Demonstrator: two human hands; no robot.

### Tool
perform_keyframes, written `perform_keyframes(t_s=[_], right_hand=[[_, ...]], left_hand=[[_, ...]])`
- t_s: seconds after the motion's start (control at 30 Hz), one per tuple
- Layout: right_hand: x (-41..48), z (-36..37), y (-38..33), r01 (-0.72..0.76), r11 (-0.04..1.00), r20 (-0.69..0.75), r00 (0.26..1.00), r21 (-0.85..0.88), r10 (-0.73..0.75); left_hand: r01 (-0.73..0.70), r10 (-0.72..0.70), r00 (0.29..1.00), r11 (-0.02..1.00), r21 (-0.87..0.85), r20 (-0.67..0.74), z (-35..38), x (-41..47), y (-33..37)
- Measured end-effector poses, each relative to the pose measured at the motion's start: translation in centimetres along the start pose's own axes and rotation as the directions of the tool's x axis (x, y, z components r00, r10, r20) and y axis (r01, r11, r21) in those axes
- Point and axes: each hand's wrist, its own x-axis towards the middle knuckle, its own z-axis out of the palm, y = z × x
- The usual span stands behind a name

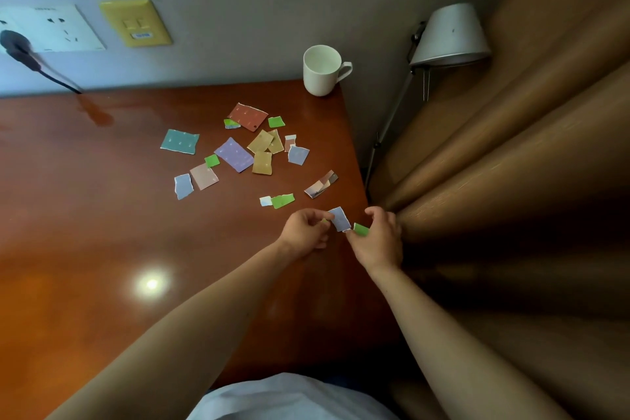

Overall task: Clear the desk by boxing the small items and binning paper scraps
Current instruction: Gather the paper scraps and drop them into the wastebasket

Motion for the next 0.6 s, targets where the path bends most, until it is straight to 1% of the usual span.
perform_keyframes(t_s=[0.07, 0.13, 0.17, 0.23, 0.27, 0.3, 0.33, 0.37, 0.4, 0.43, 0.47, 0.53, 0.6], right_hand=[[0.4, 0.1, 0.0, -0.040, 0.999, 0.027, 0.999, -0.024, 0.041], [0.7, 0.2, 0.0, -0.060, 0.997, 0.040, 0.997, -0.056, 0.062], [0.8, 0.3, 0.0, -0.065, 0.995, 0.043, 0.997, -0.074, 0.068], [1.1, 0.2, 0.0, -0.078, 0.991, 0.049, 0.995, -0.106, 0.084], [1.3, 0.2, 0.1, -0.082, 0.990, 0.053, 0.995, -0.119, 0.089], [1.4, 0.2, 0.1, -0.086, 0.988, 0.061, 0.994, -0.125, 0.094], [1.5, 0.1, 0.1, -0.093, 0.989, 0.075, 0.992, -0.119, 0.102], [1.7, 0.0, 0.1, -0.103, 0.990, 0.087, 0.990, -0.101, 0.112], [1.8, -0.1, 0.2, -0.115, 0.991, 0.099, 0.988, -0.074, 0.122], [1.9, -0.2, 0.2, -0.122, 0.991, 0.104, 0.987, -0.048, 0.126], [2.1, -0.3, 0.3, -0.125, 0.992, 0.105, 0.986, -0.028, 0.127], [2.2, -0.4, 0.3, -0.123, 0.992, 0.099, 0.987, -0.012, 0.124], [2.2, -0.4, 0.3, -0.121, 0.993, 0.084, 0.989, -0.002, 0.121]], left_hand=[[0.103, -0.102, 0.995, 0.989, -0.107, 0.014, 0.4, 0.4, 0.4], [0.221, -0.215, 0.975, 0.941, -0.257, 0.050, 0.8, 0.6, 1.0], [0.260, -0.252, 0.965, 0.918, -0.299, 0.066, 0.9, 0.7, 1.3], [0.281, -0.272, 0.960, 0.919, -0.277, 0.069, 1.0, 1.3, 1.6], [0.253, -0.245, 0.967, 0.945, -0.208, 0.065, 1.0, 1.6, 1.6], [0.185, -0.182, 0.982, 0.979, -0.081, 0.049, 1.0, 1.9, 1.6], [0.091, -0.094, 0.995, 0.993, 0.080, 0.039, 1.1, 2.1, 1.6], [-0.017, 0.005, 0.999, 0.968, 0.251, 0.046, 1.0, 2.3, 1.4], [-0.112, 0.092, 0.993, 0.904, 0.413, 0.068, 1.0, 2.5, 1.1], [-0.182, 0.152, 0.983, 0.819, 0.545, 0.099, 1.0, 2.6, 0.9], [-0.233, 0.195, 0.972, 0.733, 0.639, 0.130, 1.0, 2.7, 0.9], [-0.291, 0.252, 0.952, 0.579, 0.762, 0.172, 1.0, 2.6, 1.0], [-0.302, 0.276, 0.944, 0.487, 0.820, 0.183, 1.0, 2.8, 1.0]])
